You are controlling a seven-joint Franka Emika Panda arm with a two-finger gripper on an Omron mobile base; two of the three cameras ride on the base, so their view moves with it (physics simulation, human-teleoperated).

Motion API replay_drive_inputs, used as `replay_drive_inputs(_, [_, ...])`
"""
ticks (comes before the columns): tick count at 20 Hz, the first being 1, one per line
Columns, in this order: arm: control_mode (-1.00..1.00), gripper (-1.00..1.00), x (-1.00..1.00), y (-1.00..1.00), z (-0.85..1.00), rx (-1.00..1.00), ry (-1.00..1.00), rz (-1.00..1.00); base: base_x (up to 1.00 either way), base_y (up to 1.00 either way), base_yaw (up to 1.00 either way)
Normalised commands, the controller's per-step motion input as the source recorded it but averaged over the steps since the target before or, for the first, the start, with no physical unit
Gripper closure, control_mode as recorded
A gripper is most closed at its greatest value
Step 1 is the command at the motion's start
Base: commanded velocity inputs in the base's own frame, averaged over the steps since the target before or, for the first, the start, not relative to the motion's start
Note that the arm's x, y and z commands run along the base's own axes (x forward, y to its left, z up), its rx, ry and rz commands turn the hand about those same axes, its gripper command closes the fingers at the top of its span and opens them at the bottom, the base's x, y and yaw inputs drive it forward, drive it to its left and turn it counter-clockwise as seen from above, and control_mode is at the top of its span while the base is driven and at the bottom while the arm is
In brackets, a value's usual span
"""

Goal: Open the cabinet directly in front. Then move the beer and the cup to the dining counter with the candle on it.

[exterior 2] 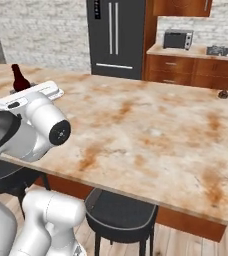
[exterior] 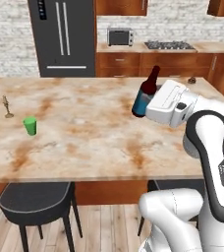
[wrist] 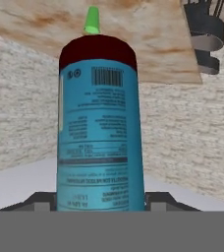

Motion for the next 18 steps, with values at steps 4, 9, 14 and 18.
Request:
replay_drive_inputs(4, [1.0, 1.0, 0.0, 0.0, 0.0, 0.0, 0.0, 0.0, 0.3, 1.0, 0.0])
replay_drive_inputs(9, [1.0, 1.0, 0.0, 0.0, 0.0, 0.0, 0.0, 0.0, -0.79, 0.99, 0.1])
replay_drive_inputs(14, [1.0, 1.0, 0.0, 0.0, 0.0, 0.0, 0.0, 0.0, 0.89, 0.73, -0.23])
replay_drive_inputs(18, [1.0, 1.0, 0.0, 0.0, 0.0, 0.0, 0.0, 0.0, 1.0, 0.4, -0.18])
